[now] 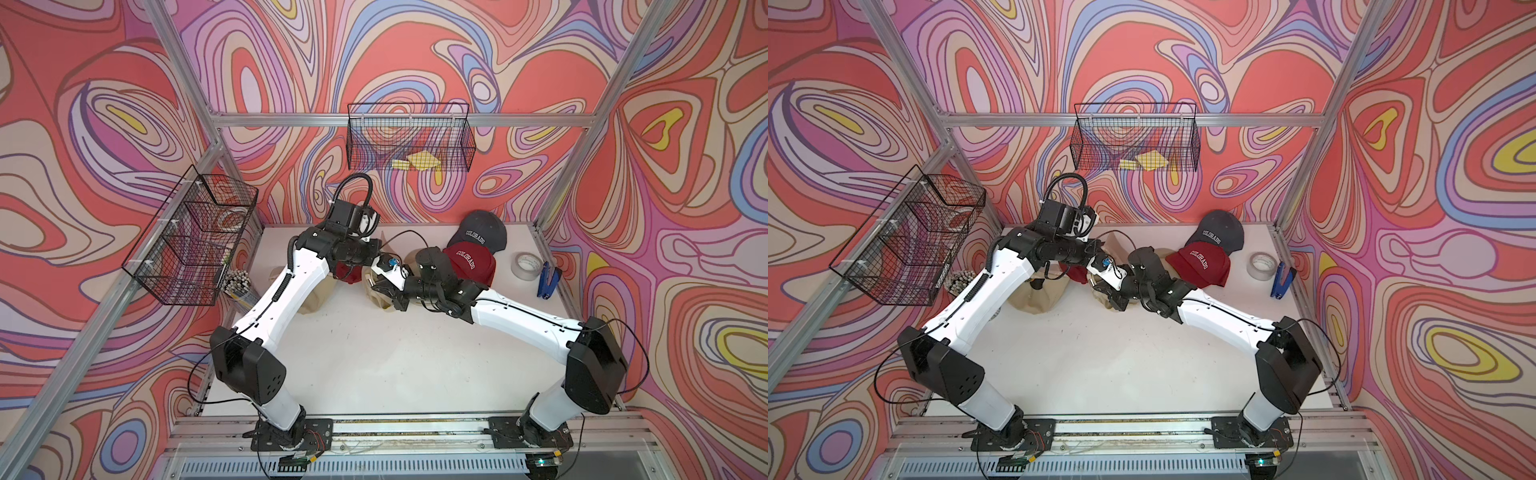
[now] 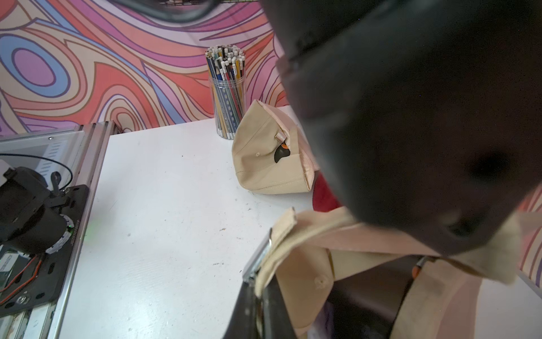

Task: Open the adjustable buckle of the baseball cap
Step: Pick up the baseball cap from the center of the board.

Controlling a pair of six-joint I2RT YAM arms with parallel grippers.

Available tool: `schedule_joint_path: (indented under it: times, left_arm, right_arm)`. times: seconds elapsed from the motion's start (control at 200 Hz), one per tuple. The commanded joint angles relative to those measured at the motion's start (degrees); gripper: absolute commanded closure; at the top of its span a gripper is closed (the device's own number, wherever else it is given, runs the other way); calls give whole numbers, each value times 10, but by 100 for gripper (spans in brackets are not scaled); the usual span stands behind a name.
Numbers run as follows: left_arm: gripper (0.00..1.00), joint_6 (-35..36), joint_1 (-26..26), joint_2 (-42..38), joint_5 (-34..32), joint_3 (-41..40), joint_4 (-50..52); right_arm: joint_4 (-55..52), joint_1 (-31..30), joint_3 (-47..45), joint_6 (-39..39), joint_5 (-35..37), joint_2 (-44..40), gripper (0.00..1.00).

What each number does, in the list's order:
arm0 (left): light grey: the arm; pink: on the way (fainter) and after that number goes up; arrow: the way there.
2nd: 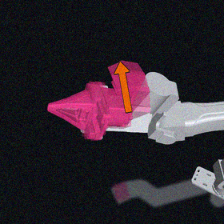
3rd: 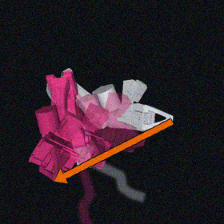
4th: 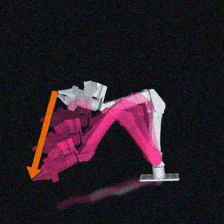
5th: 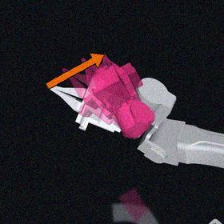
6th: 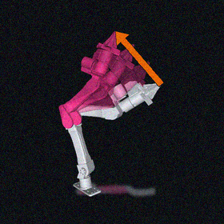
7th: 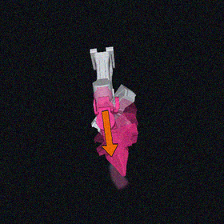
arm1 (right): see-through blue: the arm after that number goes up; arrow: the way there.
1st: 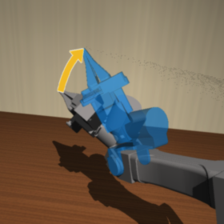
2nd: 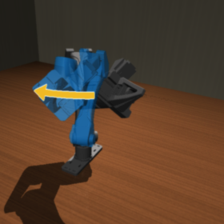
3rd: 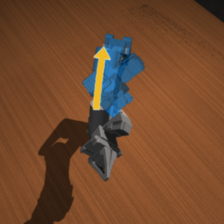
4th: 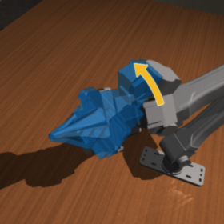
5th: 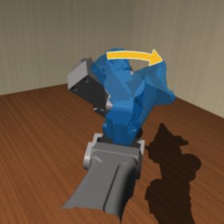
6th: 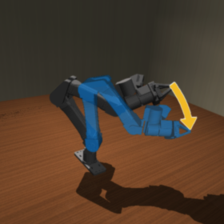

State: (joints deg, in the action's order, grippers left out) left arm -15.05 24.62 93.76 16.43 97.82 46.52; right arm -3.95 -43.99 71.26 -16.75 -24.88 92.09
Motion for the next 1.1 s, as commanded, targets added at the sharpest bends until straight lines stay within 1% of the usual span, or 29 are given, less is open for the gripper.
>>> schedule_joint_path:
  times: [0.0,0.06,0.12,0.22,0.31,0.411,0.476,0.541,0.661,0.731,0.826,0.951,1.097]
  left_arm:
    - [79,34,-3,-10,35,-3,-18]
    - [72,42,-3,-8,41,-4,-18]
    - [68,47,-5,-7,54,-8,-24]
    - [61,26,-12,-15,84,-33,-64]
    - [53,30,-16,-21,110,-46,-91]
    - [48,41,-25,-39,126,-65,-121]
    - [44,46,-34,-65,147,-102,-174]
    - [42,57,-42,-98,177,-149,-244]
    - [31,96,-49,-164,219,-245,-389]
    - [25,104,-52,-191,237,-297,-464]
    - [25,125,-55,-201,277,-329,-518]
    - [26,153,-54,-192,298,-333,-523]
    - [29,211,-55,-186,314,-339,-517]
  right_arm:
    - [-28,17,1,-20,-51,-9,100]
    - [-11,35,-9,-9,-76,-16,100]
    - [16,57,-23,13,-110,-25,100]
    - [62,86,-49,47,-152,-30,100]
    - [74,102,-55,66,-167,-30,100]
    - [92,119,-63,88,-170,-34,100]
    - [113,131,-71,109,-175,-37,100]
    - [137,144,-79,134,-182,-39,100]
    - [162,162,-83,176,-198,-42,100]
    - [168,167,-85,187,-207,-44,100]
    - [174,170,-88,194,-222,-46,100]
    - [176,172,-86,198,-245,-48,100]
    - [176,173,-85,202,-267,-49,100]
